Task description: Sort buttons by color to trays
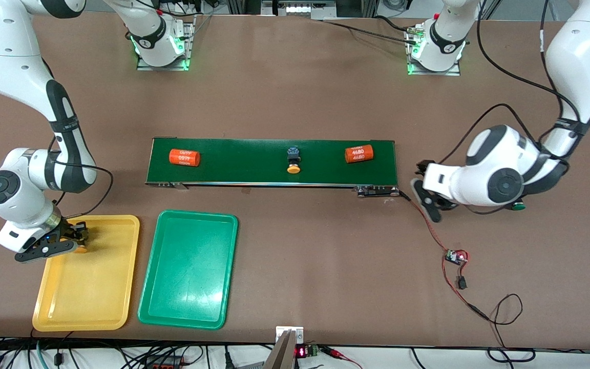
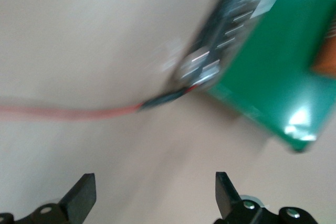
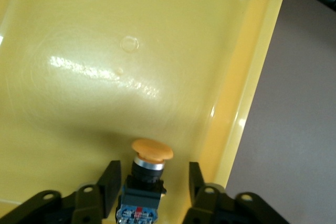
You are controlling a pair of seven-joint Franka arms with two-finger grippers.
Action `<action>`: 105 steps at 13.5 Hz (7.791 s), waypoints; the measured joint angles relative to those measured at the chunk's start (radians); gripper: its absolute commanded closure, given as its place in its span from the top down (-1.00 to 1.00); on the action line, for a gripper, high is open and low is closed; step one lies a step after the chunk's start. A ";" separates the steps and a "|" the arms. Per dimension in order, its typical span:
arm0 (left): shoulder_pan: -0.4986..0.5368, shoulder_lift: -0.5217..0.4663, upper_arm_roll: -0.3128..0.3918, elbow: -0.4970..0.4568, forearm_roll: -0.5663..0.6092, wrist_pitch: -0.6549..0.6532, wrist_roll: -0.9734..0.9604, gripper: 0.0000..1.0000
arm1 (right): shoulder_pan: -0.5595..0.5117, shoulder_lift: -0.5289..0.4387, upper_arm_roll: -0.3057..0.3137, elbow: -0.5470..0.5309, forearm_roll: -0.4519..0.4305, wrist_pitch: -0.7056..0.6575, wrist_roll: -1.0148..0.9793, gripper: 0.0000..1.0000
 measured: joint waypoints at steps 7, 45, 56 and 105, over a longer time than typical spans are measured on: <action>0.000 -0.035 0.112 0.090 0.106 -0.002 -0.649 1.00 | 0.025 -0.028 0.007 -0.028 0.007 -0.008 0.035 1.00; -0.207 -0.001 -0.097 -0.060 -0.081 -0.025 -1.212 1.00 | 0.327 -0.382 0.510 -0.343 0.149 -0.321 1.071 1.00; -0.153 -0.014 0.028 0.276 0.014 -0.359 -1.004 1.00 | 0.330 -0.307 0.507 -0.378 0.028 -0.216 1.138 0.61; -0.317 0.105 0.014 0.214 -0.141 -0.204 -1.067 1.00 | 0.060 0.056 0.015 0.002 0.064 0.007 0.153 1.00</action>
